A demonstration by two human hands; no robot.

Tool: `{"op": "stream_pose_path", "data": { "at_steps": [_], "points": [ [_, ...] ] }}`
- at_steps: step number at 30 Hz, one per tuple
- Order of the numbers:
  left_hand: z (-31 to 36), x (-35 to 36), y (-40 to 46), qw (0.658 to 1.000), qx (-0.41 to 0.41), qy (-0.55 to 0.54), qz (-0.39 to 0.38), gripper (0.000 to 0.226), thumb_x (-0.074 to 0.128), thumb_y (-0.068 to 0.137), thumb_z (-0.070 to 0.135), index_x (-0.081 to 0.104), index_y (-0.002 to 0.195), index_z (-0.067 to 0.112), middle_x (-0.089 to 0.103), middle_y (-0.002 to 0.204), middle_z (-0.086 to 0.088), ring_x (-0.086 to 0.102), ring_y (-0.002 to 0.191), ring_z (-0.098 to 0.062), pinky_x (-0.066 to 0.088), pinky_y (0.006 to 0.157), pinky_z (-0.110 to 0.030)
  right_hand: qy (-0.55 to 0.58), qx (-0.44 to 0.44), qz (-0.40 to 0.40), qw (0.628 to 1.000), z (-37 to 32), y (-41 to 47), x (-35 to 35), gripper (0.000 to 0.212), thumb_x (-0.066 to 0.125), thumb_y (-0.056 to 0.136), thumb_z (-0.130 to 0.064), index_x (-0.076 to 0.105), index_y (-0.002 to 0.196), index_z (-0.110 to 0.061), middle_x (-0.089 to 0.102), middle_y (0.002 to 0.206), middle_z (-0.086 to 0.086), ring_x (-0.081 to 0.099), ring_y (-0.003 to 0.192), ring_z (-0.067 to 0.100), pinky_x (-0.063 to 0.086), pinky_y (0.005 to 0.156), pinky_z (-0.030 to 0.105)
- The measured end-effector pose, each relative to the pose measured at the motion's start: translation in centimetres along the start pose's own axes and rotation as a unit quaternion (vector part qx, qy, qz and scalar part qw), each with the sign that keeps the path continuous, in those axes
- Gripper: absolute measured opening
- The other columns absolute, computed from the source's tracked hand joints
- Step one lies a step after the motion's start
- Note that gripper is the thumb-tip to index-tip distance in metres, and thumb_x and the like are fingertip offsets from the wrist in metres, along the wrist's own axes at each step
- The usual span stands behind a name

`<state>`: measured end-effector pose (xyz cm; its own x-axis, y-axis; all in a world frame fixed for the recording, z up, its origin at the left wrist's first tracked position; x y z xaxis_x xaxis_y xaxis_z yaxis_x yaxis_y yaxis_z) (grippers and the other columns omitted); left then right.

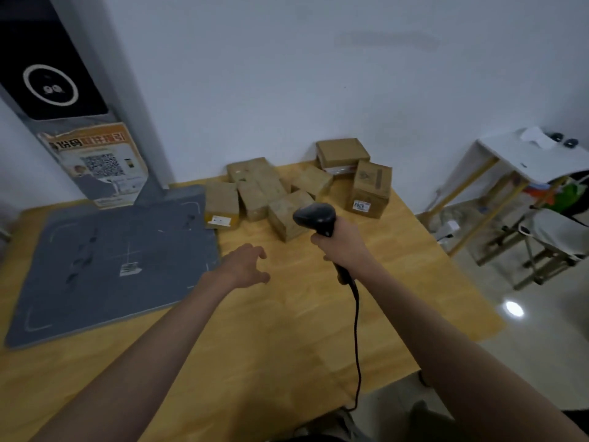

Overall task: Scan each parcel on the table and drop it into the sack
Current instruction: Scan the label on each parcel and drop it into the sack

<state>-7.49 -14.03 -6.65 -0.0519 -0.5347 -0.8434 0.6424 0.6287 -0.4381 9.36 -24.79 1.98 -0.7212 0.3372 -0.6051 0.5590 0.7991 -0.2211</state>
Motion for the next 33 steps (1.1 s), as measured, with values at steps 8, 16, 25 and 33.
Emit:
{"op": "stream_pose_path", "data": {
  "at_steps": [8,16,25,33],
  "points": [
    [0.1,-4.5,7.9,0.998,-0.031,-0.048,0.018,0.060,0.068,0.089,0.044,0.047,0.140,0.021,0.038,0.150,-0.005,0.041,0.134,-0.024,0.042,0.102,-0.039,0.044,0.001,0.006,0.999,-2.0,12.2,-3.4,0.018,0.064,0.091,-0.012,0.063,0.108,-0.005,0.069,0.104,0.018,0.069,0.095,0.031,0.060,0.085,0.051],
    [0.4,-2.8,15.6,0.980,-0.084,-0.178,0.003,0.067,0.072,0.088,0.033,0.042,0.146,0.014,0.043,0.149,-0.006,0.044,0.134,-0.022,0.039,0.094,-0.026,0.116,0.121,-0.062,0.984,7.2,20.6,-1.2,0.023,0.071,0.089,-0.014,0.064,0.109,-0.006,0.062,0.091,0.011,0.061,0.087,0.028,0.056,0.090,0.050],
    [-1.3,2.4,20.5,0.906,-0.209,-0.366,-0.030,0.090,0.073,0.087,0.040,0.021,0.155,0.011,0.034,0.156,-0.009,0.040,0.138,-0.027,0.042,0.100,-0.035,0.177,0.151,-0.133,0.963,11.5,25.6,2.7,0.010,0.071,0.090,-0.014,0.064,0.096,-0.019,0.058,0.095,0.013,0.054,0.089,0.026,0.043,0.075,0.035],
    [-1.8,4.1,21.8,0.829,-0.201,-0.522,-0.014,0.074,0.079,0.081,0.034,0.045,0.146,0.020,0.047,0.147,0.001,0.047,0.129,-0.019,0.042,0.105,-0.040,0.197,0.154,-0.166,0.954,13.2,26.2,5.7,0.021,0.070,0.091,-0.015,0.066,0.111,-0.018,0.063,0.103,0.012,0.056,0.093,0.025,0.045,0.077,0.034]
  ]
}}
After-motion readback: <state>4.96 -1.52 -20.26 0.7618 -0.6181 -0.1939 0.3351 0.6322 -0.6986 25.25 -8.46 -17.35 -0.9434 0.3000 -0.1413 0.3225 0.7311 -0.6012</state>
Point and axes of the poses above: each hand's wrist, its own y-axis towards the middle knuckle, its own x-axis out of the palm, z = x × y, the point moved 9 cm from there along y, towards the middle knuckle
